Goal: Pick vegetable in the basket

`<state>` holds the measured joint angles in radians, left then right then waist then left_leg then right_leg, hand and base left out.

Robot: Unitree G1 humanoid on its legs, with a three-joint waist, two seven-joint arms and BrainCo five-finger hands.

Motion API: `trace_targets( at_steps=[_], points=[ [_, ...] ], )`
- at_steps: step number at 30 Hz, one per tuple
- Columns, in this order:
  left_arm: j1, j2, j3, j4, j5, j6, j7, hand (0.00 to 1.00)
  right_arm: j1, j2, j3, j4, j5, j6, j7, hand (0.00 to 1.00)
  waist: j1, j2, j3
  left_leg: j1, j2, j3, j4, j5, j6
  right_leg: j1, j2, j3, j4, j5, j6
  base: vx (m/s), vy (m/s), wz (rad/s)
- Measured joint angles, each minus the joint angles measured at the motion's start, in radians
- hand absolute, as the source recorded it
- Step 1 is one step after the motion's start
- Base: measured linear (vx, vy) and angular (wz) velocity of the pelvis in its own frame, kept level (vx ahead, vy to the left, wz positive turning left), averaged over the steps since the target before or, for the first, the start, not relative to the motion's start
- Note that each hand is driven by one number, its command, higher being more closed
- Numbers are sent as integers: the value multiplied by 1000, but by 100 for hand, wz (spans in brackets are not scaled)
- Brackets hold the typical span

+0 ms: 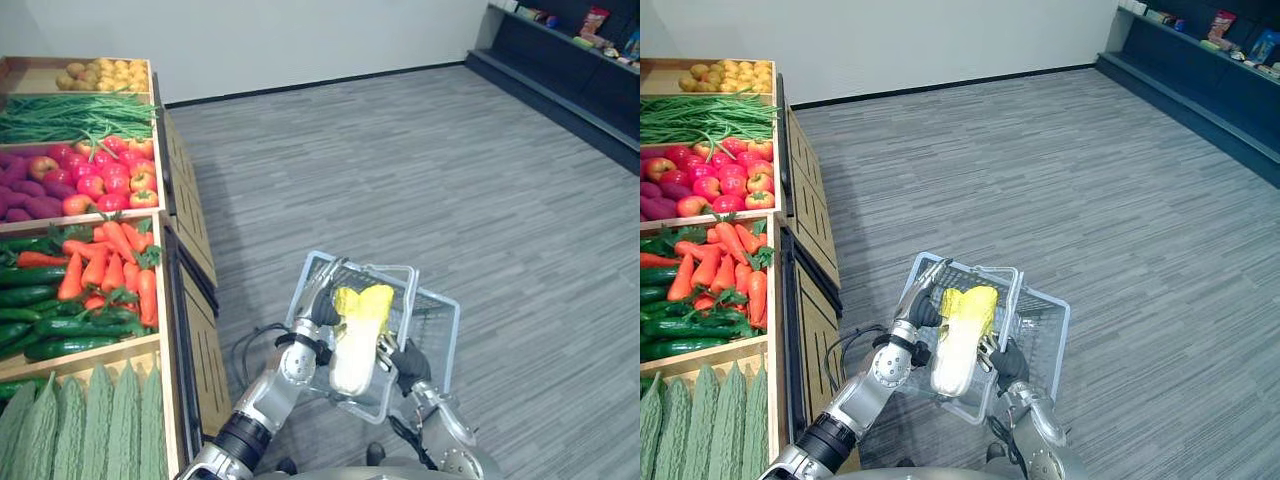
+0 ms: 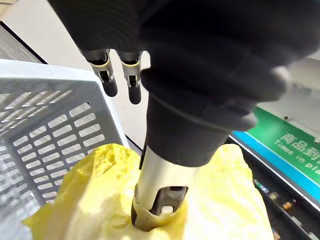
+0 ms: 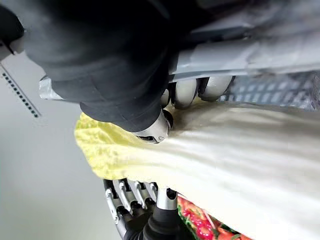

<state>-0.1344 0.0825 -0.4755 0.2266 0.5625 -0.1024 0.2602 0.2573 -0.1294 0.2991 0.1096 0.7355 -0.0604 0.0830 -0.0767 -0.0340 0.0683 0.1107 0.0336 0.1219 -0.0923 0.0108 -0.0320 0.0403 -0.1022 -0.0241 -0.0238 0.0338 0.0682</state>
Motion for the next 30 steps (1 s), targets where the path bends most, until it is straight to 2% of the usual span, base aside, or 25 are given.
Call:
trace_targets(
  at_steps=[8, 15, 21, 25, 30],
  points=[
    [3, -1, -34, -78, -3, -41, -1, 0, 18, 4, -12, 36, -1, 0, 0, 100, 4, -2, -10, 1, -1, 2, -6, 5, 1, -1, -2, -3, 0, -4, 5, -15, -7, 0],
    [19, -1, -20, -79, 2, -41, -7, 0, 22, 16, -64, 48, -3, -2, 3, 100, 4, -1, -21, 2, -1, 3, -4, 8, 6, 1, -2, -3, -2, -4, 5, 0, 0, 0],
    [62, -1, 43, -108, -6, -41, -8, 0, 42, 26, -96, 67, -35, -2, 3, 100, 5, -3, -22, 2, -1, 2, -9, 8, 6, 1, -2, -4, -3, -4, 6, -18, -6, 0],
    [137, -12, 117, -222, -105, -70, -7, 0, 65, 35, -133, 67, -82, -2, 3, 100, 5, -3, -22, 1, -3, -1, -10, 8, 6, 2, -2, -14, -2, -8, 10, 0, 0, 0],
    [291, -45, 298, -366, -288, -102, 8, 0, 73, 66, -265, 63, -203, -4, -18, 100, 12, -3, -23, -2, -8, -14, -9, 8, 6, 6, -2, -30, -2, -11, 14, -14, -14, 9]
  ],
)
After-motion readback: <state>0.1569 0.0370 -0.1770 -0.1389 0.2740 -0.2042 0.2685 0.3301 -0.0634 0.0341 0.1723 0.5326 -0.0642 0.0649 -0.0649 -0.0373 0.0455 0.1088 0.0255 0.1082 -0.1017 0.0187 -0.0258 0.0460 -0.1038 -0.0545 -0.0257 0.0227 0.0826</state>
